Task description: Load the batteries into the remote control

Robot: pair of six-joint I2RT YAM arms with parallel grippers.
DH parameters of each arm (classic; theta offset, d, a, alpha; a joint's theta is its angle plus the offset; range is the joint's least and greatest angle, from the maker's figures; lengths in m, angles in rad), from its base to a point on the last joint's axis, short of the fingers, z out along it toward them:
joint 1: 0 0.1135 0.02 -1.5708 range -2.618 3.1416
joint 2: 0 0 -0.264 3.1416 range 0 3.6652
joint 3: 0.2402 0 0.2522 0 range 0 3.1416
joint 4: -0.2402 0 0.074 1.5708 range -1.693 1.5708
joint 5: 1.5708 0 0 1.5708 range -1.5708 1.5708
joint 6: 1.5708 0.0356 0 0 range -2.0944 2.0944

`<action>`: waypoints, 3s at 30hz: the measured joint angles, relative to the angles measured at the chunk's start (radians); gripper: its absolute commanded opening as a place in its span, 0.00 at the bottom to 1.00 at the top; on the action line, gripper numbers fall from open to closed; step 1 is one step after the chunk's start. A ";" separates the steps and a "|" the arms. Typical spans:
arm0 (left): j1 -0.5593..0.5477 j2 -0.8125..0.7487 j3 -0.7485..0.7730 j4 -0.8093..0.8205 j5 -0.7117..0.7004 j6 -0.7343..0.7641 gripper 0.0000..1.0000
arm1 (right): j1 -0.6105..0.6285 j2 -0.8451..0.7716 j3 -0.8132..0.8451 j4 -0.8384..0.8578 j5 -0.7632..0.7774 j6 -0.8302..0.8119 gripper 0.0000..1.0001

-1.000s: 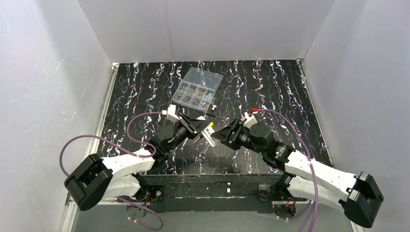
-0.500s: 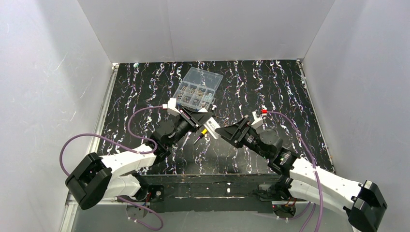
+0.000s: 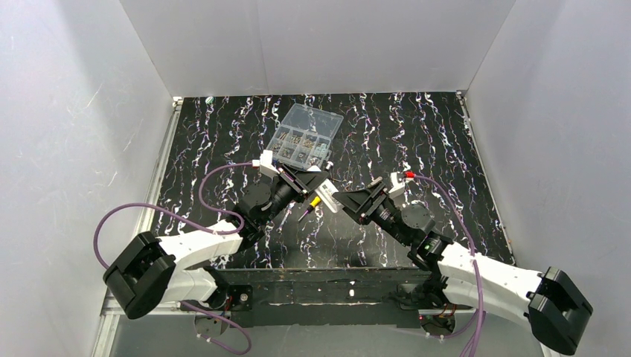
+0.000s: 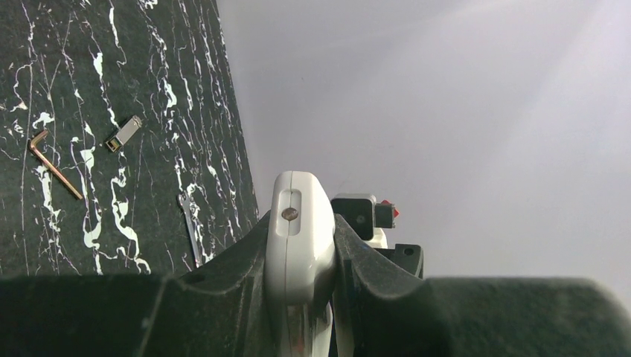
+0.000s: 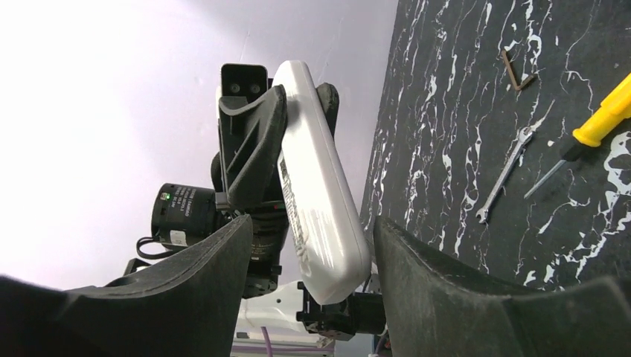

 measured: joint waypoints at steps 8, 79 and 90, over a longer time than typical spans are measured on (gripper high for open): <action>0.000 0.005 0.002 0.000 0.000 -0.006 0.00 | -0.001 0.074 0.000 0.081 -0.005 0.025 0.57; 0.000 -0.467 0.243 -1.386 0.023 0.456 0.98 | -0.034 0.132 0.680 -1.154 0.472 -0.850 0.01; 0.000 -0.421 0.350 -1.706 -0.048 0.541 0.98 | -0.038 0.551 0.928 -1.493 0.476 -1.052 0.01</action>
